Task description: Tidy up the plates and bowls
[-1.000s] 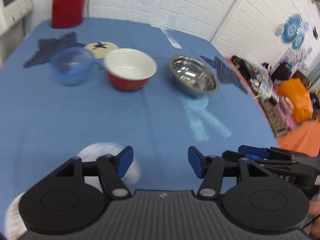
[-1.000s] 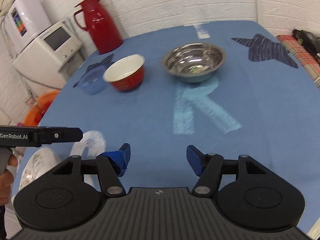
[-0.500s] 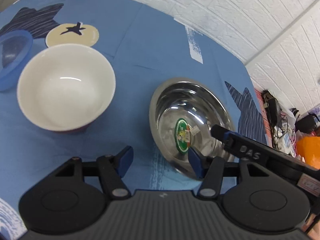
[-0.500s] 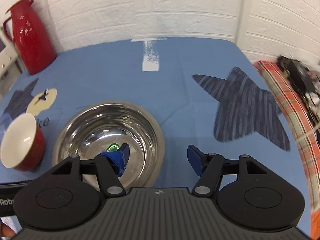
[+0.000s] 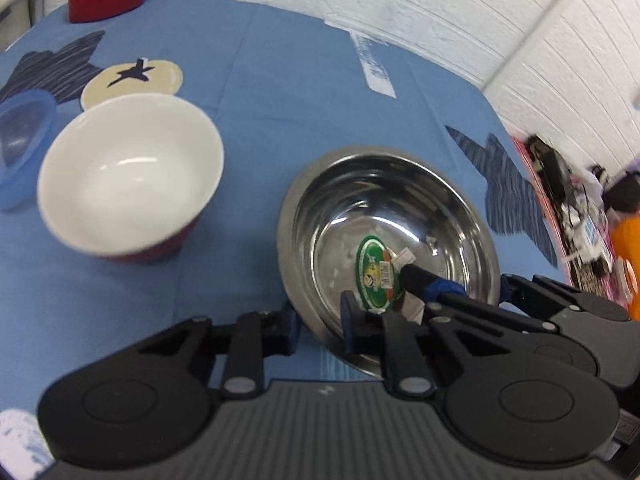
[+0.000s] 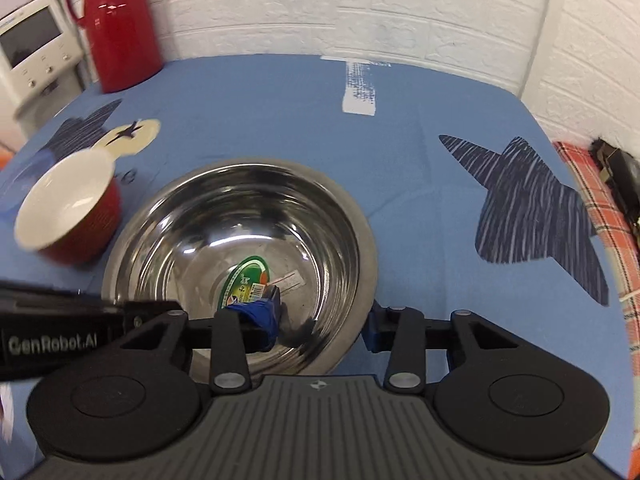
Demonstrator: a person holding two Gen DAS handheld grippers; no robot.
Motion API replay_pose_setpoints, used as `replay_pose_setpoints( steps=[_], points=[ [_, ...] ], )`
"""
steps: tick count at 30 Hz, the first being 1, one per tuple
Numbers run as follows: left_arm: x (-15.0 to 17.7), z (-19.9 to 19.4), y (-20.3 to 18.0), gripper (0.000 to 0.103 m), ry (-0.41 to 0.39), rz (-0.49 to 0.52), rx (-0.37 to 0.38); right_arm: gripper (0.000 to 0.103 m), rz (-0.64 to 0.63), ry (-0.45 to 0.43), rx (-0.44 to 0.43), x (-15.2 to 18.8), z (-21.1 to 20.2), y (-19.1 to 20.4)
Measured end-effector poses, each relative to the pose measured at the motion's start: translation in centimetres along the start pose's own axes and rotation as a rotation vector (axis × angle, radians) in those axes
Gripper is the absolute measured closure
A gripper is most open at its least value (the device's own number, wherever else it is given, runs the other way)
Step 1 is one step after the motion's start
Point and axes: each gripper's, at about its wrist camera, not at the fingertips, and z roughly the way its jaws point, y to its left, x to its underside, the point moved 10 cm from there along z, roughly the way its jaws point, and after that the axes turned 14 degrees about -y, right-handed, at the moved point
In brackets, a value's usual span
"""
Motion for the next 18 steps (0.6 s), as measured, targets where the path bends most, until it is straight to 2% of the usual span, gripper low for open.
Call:
replay_pose_setpoints(
  steps=[5,12,18],
  points=[
    [4.1,-6.5,-0.2,0.087,0.031,0.098,0.072,0.077,0.058,0.004,-0.058,3.8,-6.4,2.0],
    [12.5,-15.3,1.7,0.086,0.071,0.268,0.148,0.072,0.097,0.036,-0.137,11.4,-15.3,7.3],
    [16.6,-19.0,4.0,0.085,0.067,0.281,0.179,0.071,0.086,0.049,-0.170,14.7,-18.9,10.5]
  ],
)
